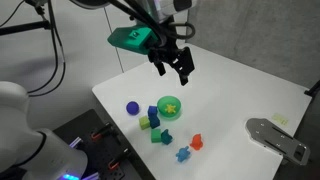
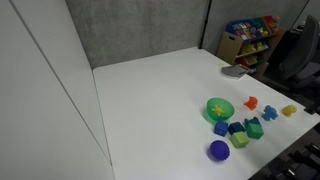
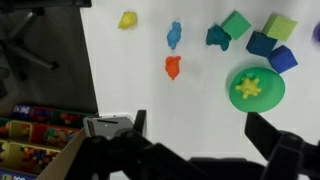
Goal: Remove the yellow toy from the green bowl and put it on the table
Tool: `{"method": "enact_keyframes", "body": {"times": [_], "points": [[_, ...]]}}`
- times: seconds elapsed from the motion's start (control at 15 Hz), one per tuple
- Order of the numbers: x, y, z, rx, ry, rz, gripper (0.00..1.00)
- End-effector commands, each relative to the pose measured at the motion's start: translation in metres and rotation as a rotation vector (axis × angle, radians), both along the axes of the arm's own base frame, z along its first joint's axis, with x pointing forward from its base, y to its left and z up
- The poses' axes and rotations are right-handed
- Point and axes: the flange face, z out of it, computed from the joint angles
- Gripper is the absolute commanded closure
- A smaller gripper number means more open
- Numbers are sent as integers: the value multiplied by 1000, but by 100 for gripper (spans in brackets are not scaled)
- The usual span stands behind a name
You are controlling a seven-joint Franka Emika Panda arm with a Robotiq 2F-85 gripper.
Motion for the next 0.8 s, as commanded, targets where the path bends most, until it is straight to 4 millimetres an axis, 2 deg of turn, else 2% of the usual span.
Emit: {"method": "enact_keyframes", "body": {"times": [0.0, 0.27, 0.53, 0.73], "points": [[0, 0, 1, 0, 1, 0, 0], [10, 9, -4, 25, 15, 6, 0], [32, 34, -16, 87, 36, 39, 0], [48, 39, -29, 106, 25, 21, 0]]}}
